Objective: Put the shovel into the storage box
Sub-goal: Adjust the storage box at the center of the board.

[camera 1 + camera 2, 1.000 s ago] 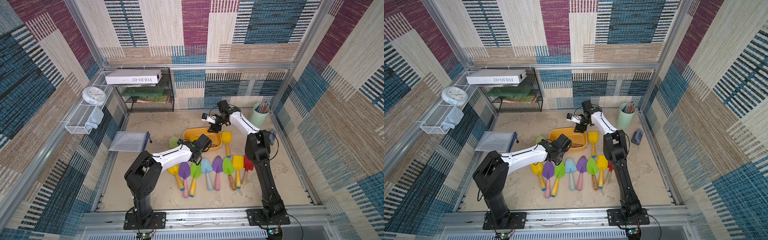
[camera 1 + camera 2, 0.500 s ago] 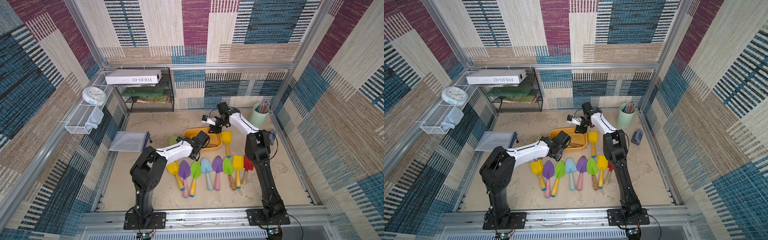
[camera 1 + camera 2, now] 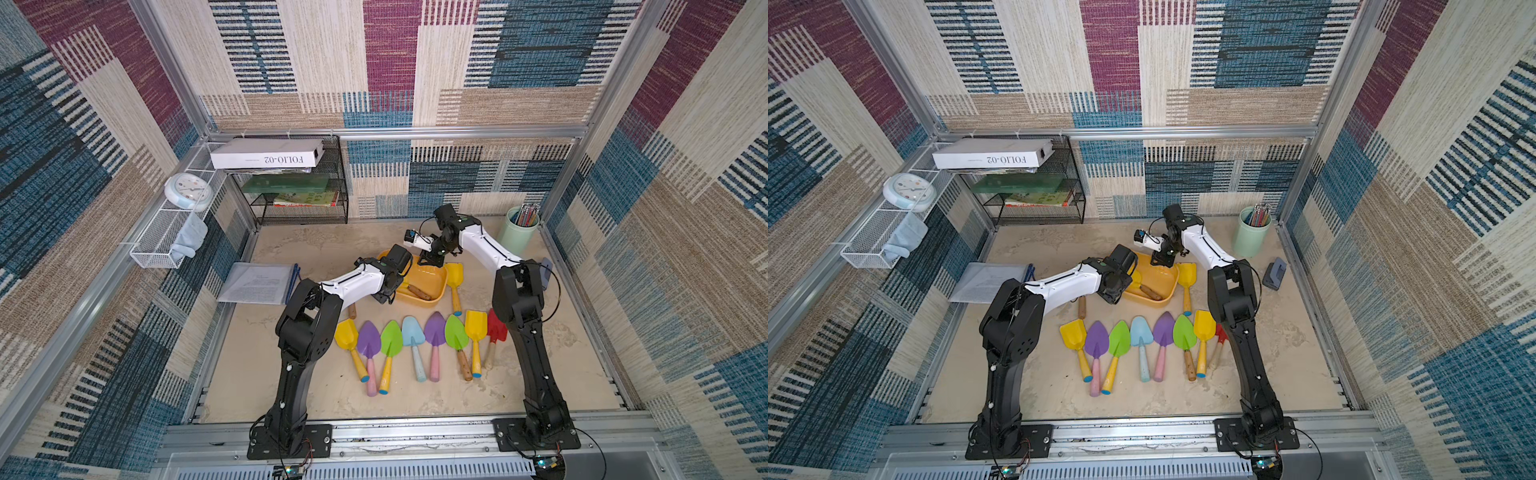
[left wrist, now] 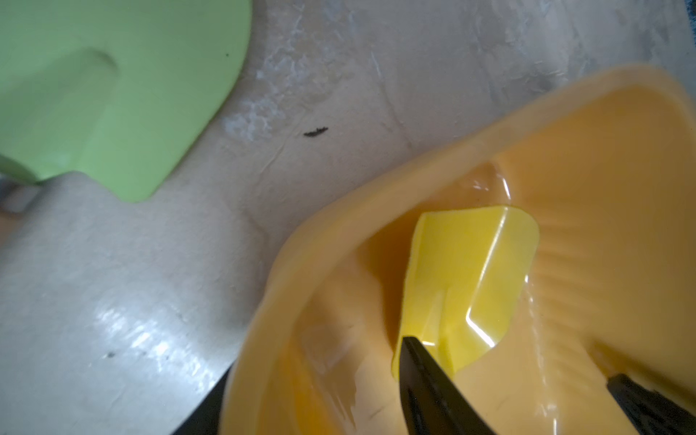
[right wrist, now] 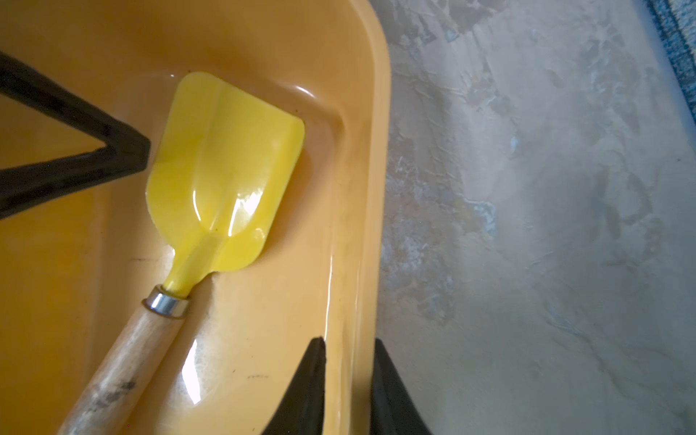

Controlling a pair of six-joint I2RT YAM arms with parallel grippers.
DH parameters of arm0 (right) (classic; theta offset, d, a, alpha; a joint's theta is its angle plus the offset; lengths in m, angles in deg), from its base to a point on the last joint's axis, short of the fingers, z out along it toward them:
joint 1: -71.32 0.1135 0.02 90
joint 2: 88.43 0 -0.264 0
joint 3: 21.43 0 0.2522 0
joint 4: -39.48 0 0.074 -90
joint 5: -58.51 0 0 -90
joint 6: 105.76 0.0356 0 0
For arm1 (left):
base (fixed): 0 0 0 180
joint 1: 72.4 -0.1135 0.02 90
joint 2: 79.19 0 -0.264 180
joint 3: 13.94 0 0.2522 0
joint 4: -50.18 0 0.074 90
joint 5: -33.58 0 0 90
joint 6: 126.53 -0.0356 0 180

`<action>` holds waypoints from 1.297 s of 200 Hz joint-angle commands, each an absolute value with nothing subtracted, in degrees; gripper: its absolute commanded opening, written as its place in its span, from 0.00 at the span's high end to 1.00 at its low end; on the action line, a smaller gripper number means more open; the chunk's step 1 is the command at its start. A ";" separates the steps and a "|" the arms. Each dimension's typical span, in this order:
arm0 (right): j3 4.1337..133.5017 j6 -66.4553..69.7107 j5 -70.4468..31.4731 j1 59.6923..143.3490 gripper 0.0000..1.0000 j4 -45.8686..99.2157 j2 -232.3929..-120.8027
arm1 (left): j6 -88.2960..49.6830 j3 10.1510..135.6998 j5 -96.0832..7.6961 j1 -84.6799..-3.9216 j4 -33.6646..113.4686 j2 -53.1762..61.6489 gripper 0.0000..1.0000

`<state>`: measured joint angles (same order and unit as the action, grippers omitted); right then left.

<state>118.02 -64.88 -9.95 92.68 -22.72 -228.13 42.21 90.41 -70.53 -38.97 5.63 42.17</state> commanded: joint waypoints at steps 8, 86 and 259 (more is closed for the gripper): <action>117.31 -61.77 -9.47 93.94 0.97 -26.04 -227.48 | 36.07 94.81 -66.31 -40.55 6.08 44.09 0.43; 115.74 -42.86 -14.11 95.03 1.00 -22.40 -227.40 | 22.41 115.72 -63.78 -44.16 -1.66 54.10 0.45; 83.41 -1.56 -34.12 100.97 1.00 2.66 -207.36 | 5.40 114.33 -53.66 -47.02 7.87 51.33 0.36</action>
<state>85.08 -4.84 -32.57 99.94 -1.11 -208.59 8.09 115.32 -59.10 -47.25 -0.14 52.27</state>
